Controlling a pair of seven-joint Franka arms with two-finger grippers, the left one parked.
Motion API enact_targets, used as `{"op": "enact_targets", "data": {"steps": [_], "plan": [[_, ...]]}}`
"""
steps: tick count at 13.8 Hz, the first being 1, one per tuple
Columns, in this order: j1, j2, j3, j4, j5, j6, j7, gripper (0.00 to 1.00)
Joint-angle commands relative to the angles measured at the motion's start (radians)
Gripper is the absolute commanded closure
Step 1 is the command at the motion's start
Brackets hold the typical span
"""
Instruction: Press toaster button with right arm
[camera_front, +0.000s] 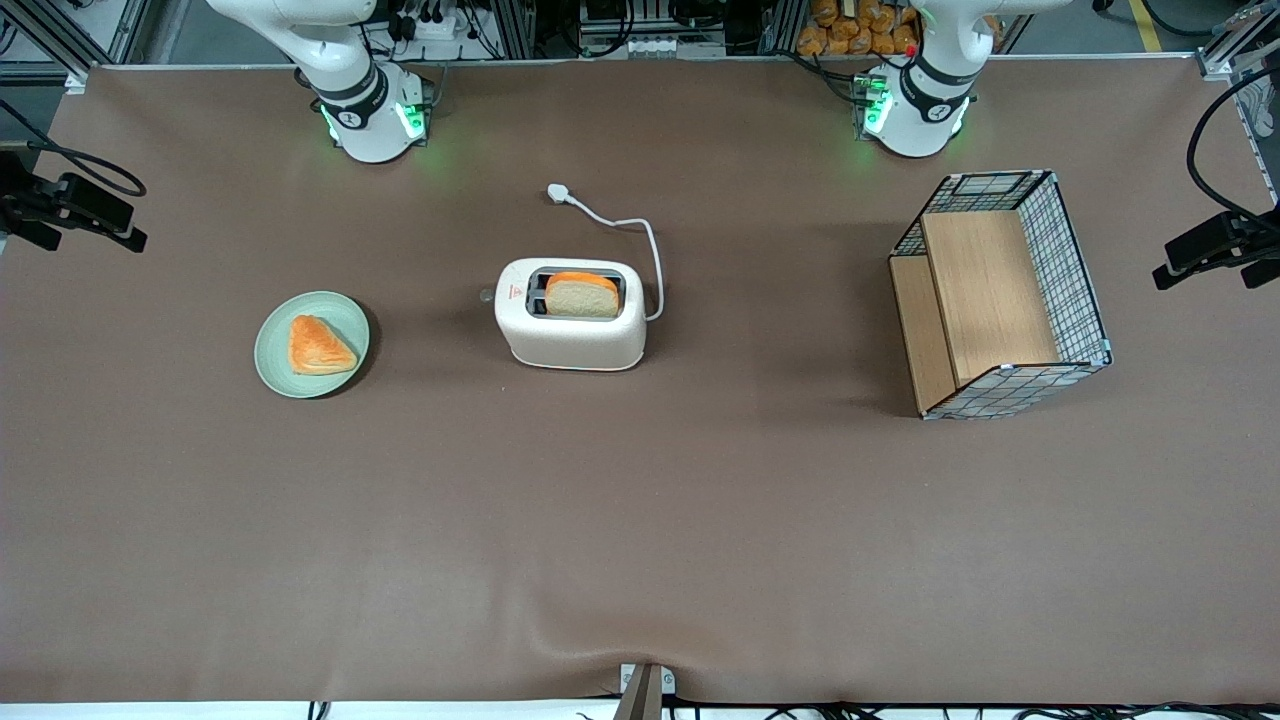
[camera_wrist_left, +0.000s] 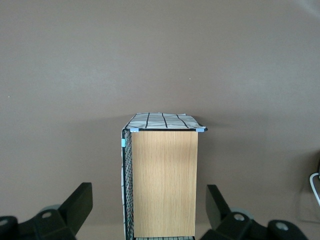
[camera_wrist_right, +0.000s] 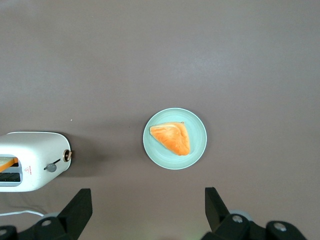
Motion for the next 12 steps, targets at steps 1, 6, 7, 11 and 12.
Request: {"op": "enact_targets", "data": {"steps": [1, 6, 7, 11, 12], "plan": [[-0.031, 0.006, 0.012, 0.026, -0.001, -0.018, 0.001, 0.00], [-0.046, 0.007, 0.012, 0.059, 0.000, -0.016, 0.000, 0.00], [-0.046, 0.007, 0.012, 0.065, -0.007, -0.016, 0.000, 0.00], [-0.045, 0.007, 0.014, 0.069, -0.013, -0.016, 0.000, 0.00], [-0.046, 0.007, 0.014, 0.069, -0.013, -0.018, 0.000, 0.00]]}}
